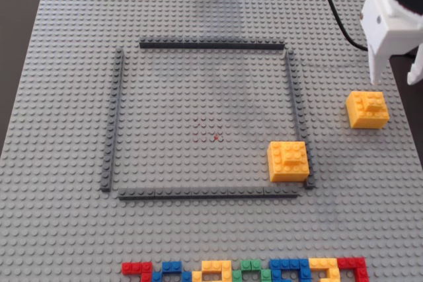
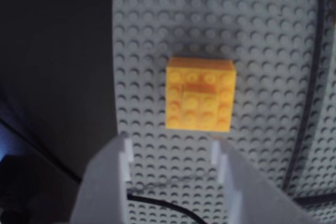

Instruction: Grab the cube and place it into the grid

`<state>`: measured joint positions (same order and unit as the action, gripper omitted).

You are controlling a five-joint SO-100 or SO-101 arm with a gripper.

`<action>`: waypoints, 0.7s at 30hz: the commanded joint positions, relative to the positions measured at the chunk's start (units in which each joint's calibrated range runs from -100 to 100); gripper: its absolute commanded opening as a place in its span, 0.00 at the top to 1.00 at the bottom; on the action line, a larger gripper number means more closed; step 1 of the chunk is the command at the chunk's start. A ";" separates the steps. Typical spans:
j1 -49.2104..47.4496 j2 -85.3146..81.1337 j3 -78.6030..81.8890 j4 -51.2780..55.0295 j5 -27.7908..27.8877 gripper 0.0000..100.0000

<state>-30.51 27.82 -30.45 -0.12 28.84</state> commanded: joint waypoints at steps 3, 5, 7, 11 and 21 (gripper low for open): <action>1.08 0.47 -1.77 -0.22 0.59 0.82; 1.23 0.73 -1.67 -0.22 0.59 0.82; 1.38 0.73 -1.04 -0.56 0.54 0.82; 1.53 0.73 0.23 -1.25 0.54 0.82; 1.45 1.67 1.13 -2.22 0.44 0.82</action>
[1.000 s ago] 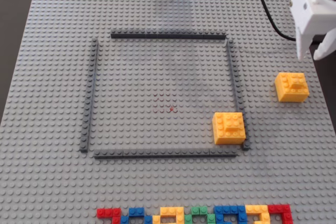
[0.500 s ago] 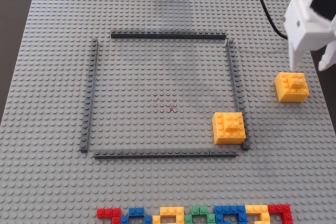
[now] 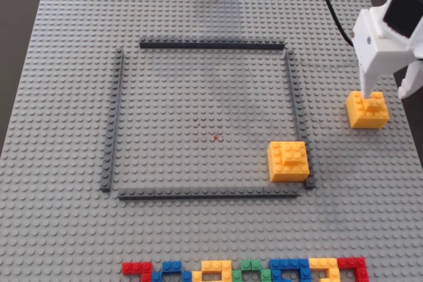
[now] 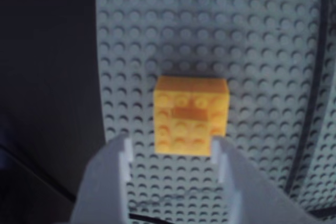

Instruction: Grab the cube and place it into the grid

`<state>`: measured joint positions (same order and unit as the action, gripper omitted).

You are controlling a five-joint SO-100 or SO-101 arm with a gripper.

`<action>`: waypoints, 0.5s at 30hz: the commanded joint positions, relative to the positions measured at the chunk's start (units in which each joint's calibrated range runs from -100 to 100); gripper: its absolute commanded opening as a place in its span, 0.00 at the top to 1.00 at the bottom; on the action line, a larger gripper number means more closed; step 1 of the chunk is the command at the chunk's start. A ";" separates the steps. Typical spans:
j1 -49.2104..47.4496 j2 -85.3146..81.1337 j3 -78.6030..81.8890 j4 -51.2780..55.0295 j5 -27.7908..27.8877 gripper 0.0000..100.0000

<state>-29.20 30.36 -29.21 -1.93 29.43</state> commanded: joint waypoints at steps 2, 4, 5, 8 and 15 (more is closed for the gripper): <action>0.14 -0.53 -0.01 -0.51 -0.15 0.82; 0.14 -0.27 -0.01 -0.51 -0.15 0.82; 0.14 -0.27 -0.01 -0.51 -0.15 0.82; 0.21 -0.27 0.08 -0.61 -0.15 0.82; 0.21 0.16 0.44 -0.95 -0.24 0.82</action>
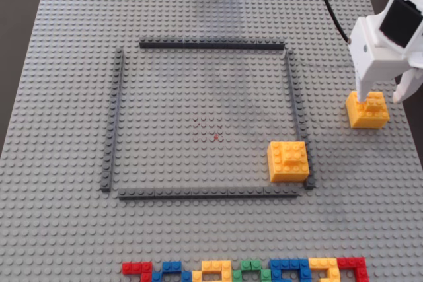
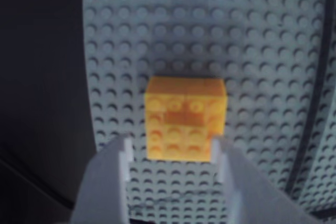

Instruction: Grab the cube and place it into the grid

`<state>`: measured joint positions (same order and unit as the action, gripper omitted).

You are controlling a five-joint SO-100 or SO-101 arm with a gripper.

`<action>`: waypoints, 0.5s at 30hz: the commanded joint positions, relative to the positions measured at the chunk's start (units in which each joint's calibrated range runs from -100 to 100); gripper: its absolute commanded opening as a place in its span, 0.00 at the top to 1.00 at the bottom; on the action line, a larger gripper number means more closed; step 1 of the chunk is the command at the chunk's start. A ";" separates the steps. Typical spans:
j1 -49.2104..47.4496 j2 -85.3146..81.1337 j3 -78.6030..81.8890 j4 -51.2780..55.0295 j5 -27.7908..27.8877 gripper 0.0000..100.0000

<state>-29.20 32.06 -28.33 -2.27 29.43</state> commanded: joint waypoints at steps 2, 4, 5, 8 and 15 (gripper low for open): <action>0.21 -1.54 -0.44 -0.66 -0.24 0.83; 0.21 -1.54 -0.44 -0.76 -0.29 0.84; 0.21 -1.45 -0.44 -0.76 -0.29 0.84; 0.21 -1.45 -0.44 -0.86 -0.39 0.88; 0.29 -1.45 -0.26 -0.81 -0.34 0.90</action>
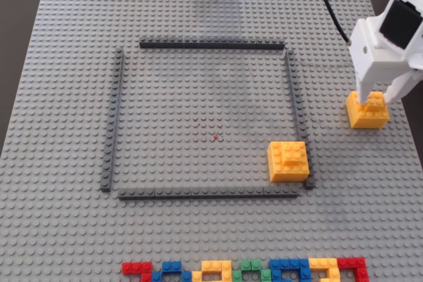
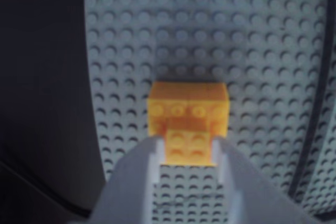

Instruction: Grab the cube and place it into the grid

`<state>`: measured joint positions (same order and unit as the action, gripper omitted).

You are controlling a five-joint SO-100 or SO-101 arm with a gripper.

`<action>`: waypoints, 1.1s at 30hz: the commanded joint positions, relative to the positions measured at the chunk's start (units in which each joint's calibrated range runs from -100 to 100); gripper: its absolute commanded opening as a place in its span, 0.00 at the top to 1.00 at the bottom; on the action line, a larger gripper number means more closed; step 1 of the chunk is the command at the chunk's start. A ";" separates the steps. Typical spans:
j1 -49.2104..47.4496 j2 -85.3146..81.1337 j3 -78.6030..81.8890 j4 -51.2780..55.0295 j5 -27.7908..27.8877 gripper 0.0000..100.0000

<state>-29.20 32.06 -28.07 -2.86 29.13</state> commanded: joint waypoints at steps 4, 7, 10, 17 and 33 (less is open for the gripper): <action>0.29 -1.45 -0.25 -0.22 0.00 0.91; 0.29 -1.45 -0.25 -0.17 0.10 0.93; 0.29 -1.79 -0.25 0.02 0.15 0.93; 0.29 -3.60 -2.52 1.59 0.29 0.94; 0.80 -13.83 -11.67 7.30 1.71 0.94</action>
<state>-29.20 28.84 -34.07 3.49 30.11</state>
